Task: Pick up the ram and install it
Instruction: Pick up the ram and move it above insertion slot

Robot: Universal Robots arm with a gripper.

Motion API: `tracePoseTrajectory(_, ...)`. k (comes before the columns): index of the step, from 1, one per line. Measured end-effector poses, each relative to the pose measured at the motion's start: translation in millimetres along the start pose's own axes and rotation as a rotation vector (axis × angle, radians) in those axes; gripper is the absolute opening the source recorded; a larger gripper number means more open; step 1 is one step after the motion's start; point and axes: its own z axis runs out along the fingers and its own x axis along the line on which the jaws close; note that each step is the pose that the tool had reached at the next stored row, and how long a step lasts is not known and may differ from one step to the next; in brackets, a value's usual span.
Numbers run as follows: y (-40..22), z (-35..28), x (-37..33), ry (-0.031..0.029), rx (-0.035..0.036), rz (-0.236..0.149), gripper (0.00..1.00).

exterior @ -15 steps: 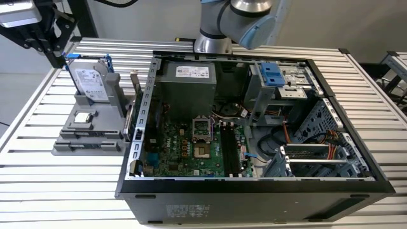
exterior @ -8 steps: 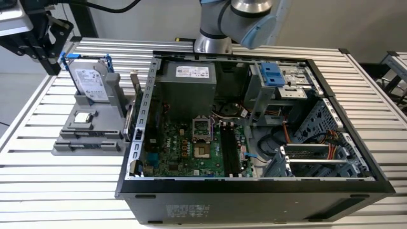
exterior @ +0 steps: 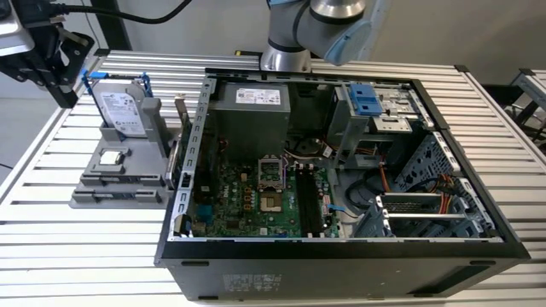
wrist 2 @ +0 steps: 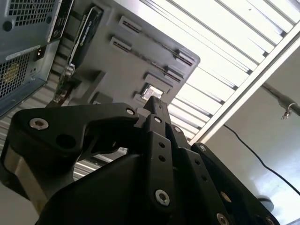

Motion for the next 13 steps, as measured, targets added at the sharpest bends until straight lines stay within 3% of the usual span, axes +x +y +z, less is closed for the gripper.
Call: tracePoseTrajectory(13,-0.1,0.0,0.1,0.0038,0.0,0.0,0.0)
